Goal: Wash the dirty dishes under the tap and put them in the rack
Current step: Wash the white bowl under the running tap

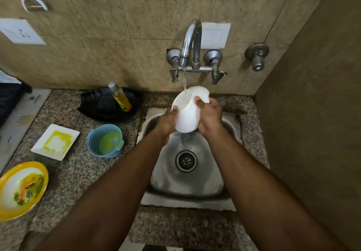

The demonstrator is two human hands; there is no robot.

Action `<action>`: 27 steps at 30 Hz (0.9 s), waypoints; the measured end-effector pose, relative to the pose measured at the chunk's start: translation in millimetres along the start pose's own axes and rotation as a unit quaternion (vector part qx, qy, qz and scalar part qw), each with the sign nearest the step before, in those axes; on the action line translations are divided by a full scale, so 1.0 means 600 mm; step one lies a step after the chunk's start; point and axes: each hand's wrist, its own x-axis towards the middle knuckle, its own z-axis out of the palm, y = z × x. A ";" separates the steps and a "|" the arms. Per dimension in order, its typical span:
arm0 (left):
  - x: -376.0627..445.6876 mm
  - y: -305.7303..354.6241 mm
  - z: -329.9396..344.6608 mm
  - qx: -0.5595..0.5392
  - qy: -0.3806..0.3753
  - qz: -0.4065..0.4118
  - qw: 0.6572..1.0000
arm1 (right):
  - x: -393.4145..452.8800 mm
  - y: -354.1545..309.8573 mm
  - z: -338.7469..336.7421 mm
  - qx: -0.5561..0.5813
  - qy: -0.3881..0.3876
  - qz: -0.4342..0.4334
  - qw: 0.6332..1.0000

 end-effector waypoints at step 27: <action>-0.036 0.001 -0.012 -0.374 -0.084 0.025 0.923 | -0.048 0.040 -0.017 -0.711 -0.276 -0.247 0.598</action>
